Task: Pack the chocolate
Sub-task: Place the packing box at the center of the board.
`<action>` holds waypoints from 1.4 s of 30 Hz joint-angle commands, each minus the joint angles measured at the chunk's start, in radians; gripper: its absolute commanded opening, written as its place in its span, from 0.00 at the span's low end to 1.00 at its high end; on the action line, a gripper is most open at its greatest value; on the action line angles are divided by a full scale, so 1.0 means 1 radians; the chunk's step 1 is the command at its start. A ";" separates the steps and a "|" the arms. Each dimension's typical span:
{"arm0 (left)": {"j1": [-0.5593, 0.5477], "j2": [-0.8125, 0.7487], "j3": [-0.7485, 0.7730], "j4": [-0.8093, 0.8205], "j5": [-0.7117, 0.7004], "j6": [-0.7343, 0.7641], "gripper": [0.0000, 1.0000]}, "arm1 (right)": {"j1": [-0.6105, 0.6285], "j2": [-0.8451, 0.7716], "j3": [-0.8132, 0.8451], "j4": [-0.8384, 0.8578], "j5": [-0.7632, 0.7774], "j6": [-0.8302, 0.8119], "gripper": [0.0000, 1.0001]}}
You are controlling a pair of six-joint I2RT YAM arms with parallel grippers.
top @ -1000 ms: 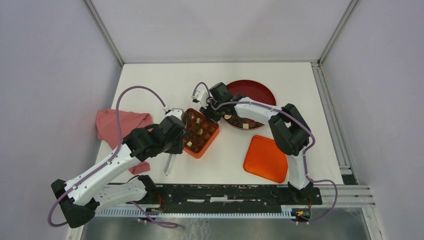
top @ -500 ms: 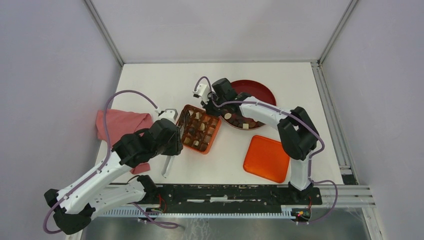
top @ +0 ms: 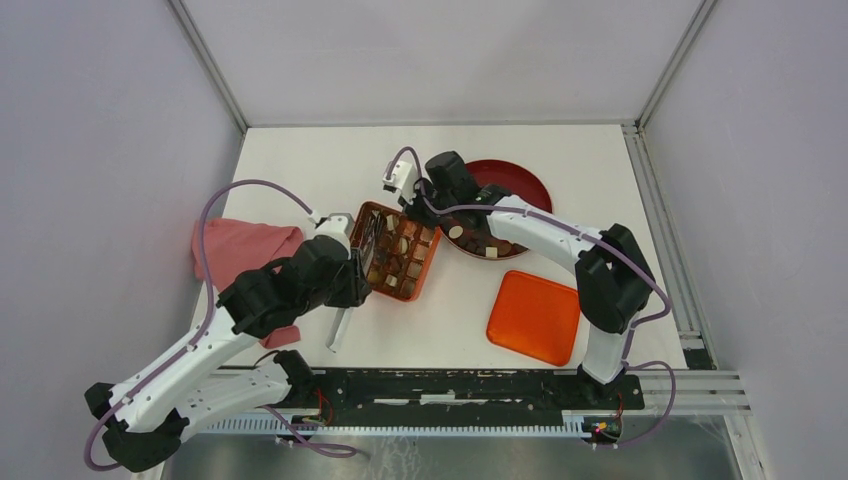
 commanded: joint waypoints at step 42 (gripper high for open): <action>0.003 0.202 -0.140 0.257 0.074 -0.026 0.02 | -0.146 0.023 -0.127 0.197 -0.321 0.282 0.44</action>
